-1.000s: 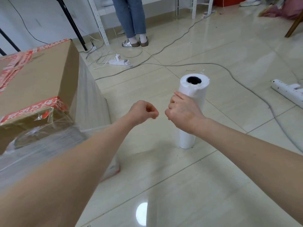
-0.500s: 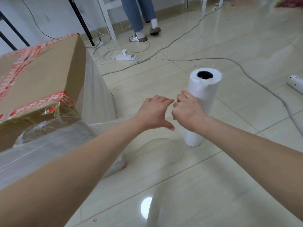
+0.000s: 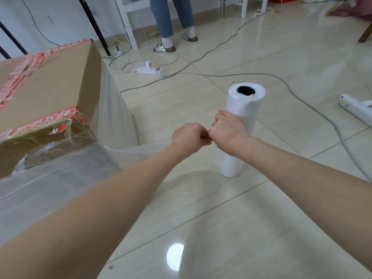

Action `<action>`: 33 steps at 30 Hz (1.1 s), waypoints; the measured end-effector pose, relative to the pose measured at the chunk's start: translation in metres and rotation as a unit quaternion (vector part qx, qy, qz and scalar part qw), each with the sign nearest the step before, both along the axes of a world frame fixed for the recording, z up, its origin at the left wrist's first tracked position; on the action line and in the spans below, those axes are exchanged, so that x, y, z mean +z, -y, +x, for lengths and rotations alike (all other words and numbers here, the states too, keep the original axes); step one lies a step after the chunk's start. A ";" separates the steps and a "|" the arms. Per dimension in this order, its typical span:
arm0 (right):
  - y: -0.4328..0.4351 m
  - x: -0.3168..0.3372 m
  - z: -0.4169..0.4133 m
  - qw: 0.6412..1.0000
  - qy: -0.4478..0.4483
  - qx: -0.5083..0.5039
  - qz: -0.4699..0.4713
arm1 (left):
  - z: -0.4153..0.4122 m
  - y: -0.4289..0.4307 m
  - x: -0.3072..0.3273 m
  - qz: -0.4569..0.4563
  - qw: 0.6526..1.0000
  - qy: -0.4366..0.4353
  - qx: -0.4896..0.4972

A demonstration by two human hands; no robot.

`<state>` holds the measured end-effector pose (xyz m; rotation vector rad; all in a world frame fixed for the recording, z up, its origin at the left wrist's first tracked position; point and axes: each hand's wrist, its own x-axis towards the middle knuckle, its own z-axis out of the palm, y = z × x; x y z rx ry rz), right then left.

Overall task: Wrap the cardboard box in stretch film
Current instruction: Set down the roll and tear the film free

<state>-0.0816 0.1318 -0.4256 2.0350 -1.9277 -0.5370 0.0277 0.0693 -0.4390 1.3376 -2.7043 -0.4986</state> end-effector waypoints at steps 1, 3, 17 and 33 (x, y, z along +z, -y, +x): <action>0.000 -0.001 0.000 1.000 -0.001 0.001 -0.001 | -0.001 -0.001 -0.001 -0.002 1.000 0.005 0.001; 0.000 -0.003 -0.001 1.000 0.001 0.000 -0.002 | -0.002 -0.001 -0.003 -0.013 1.000 0.009 0.004; -0.009 -0.018 -0.012 0.996 0.014 0.076 -0.050 | 0.030 0.041 -0.009 0.008 0.992 -0.014 0.122; 0.002 -0.034 -0.001 0.998 -0.016 0.034 0.053 | 0.043 0.068 -0.018 0.173 0.950 -0.226 0.130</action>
